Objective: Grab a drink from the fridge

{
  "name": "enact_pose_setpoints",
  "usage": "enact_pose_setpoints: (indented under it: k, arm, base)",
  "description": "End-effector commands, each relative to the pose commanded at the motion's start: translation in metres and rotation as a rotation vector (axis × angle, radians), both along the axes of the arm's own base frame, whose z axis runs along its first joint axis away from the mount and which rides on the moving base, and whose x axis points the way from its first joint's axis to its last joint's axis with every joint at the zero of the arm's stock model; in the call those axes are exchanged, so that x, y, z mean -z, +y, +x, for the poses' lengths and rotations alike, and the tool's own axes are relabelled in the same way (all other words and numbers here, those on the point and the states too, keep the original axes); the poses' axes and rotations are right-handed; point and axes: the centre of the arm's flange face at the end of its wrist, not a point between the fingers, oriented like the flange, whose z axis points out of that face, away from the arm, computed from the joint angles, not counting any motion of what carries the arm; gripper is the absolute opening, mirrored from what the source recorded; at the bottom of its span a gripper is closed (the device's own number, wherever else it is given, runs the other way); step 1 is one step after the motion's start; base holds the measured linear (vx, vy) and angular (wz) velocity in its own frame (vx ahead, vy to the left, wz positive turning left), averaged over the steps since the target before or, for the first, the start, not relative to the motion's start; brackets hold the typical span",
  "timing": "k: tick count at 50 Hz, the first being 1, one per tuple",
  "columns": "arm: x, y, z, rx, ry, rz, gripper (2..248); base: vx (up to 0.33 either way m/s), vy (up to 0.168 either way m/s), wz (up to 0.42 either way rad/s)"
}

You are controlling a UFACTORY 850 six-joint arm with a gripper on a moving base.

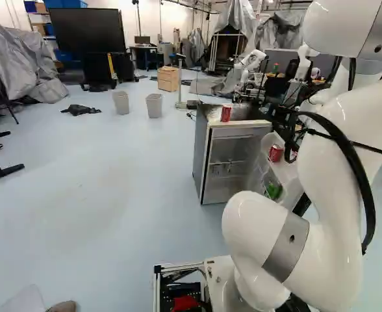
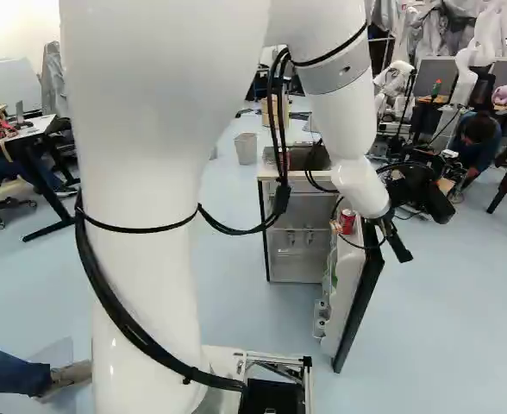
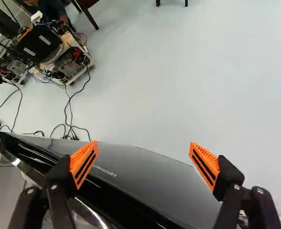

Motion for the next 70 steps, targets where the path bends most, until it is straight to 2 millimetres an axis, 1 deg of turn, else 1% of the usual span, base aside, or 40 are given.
enact_pose_setpoints:
  k: [70]
  arm:
    - [-0.002,0.068,-0.006,-0.082,0.018,0.019,247]
  base:
    - [0.0,0.0,0.0]
